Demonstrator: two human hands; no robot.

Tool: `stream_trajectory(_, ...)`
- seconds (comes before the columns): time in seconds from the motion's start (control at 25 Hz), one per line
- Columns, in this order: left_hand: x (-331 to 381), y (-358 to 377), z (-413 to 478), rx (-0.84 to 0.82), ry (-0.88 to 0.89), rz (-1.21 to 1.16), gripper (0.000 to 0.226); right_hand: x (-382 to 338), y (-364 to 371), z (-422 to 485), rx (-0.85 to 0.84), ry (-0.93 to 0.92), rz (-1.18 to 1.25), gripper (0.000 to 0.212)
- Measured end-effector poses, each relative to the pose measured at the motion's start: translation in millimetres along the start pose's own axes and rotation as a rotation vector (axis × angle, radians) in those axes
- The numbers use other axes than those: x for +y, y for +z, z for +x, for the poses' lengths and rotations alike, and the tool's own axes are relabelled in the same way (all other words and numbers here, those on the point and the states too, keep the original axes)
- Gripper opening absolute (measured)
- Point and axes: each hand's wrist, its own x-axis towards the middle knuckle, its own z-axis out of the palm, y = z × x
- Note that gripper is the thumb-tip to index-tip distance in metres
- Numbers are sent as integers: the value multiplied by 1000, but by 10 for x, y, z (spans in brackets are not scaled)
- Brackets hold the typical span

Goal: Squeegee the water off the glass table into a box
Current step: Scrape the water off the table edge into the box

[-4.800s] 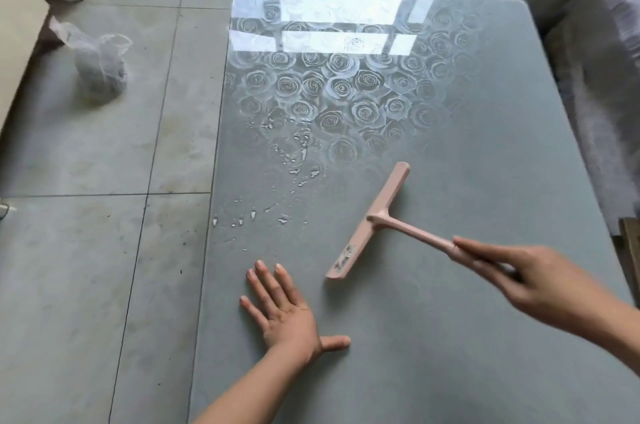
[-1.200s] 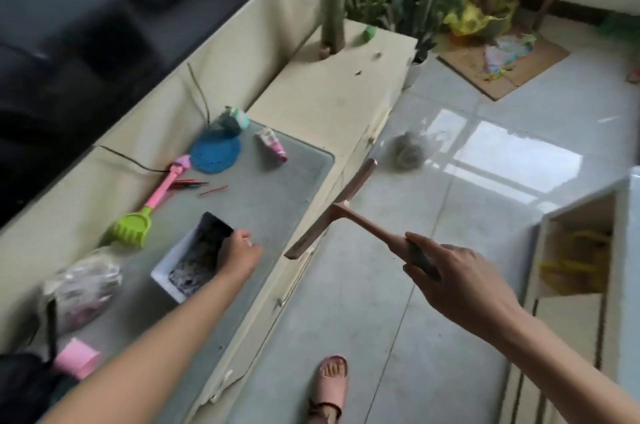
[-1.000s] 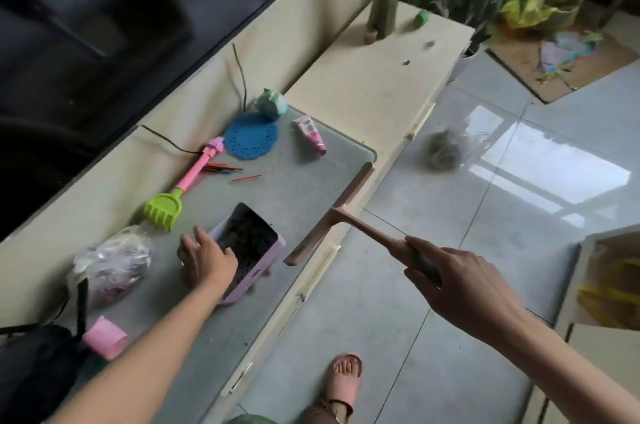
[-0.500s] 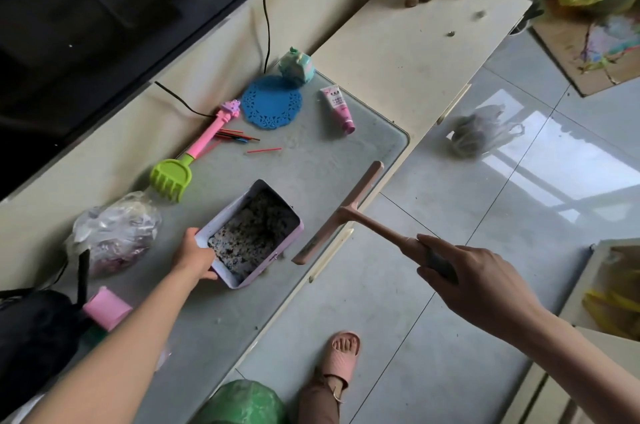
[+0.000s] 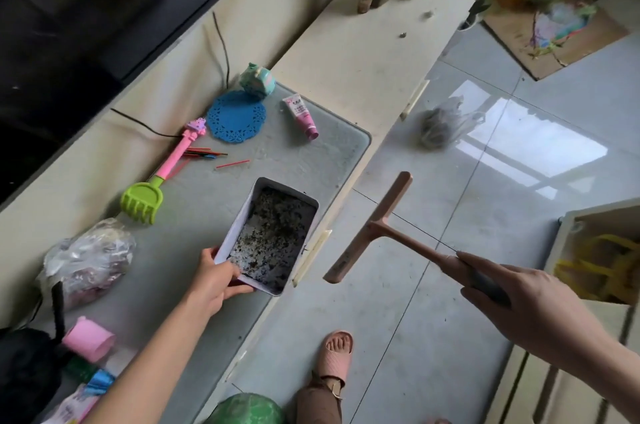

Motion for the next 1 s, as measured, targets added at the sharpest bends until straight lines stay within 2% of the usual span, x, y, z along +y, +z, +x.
stream_trajectory(0.24, -35, 869, -647, -185, -50, -38, 31, 584, 45, -782, -25, 205, 119, 47)
stream_trajectory(0.4, -202, 1533, -1046, -266, -90, -80, 46, 1132, 97, -1412, -71, 355, 207, 49)
stream_trajectory(0.52, -470, 2195, -1338, -297, -117, -87, 48, 1783, 233, -1934, -73, 479, 252, 47)
stream_trajectory(0.64, -815, 2806, -1550, -371, -186, -44, 50, 2426, 452, -2374, -57, 544, 296, 38)
stream_trajectory(0.72, -1070, 3180, -1715, -408, -247, 9, 44, 2809, 577, -2653, -116, 591, 326, 29)
stream_trajectory(0.88, -1716, 4016, -2037, -365, -352, 71, 37, 3633, 895, -3239, -182, 683, 283, 29)
stream_trajectory(1.0, -2216, 4678, -2192, -325, -374, 68, 38, 4206, 1181, -3645, -289, 677, 209, 27)
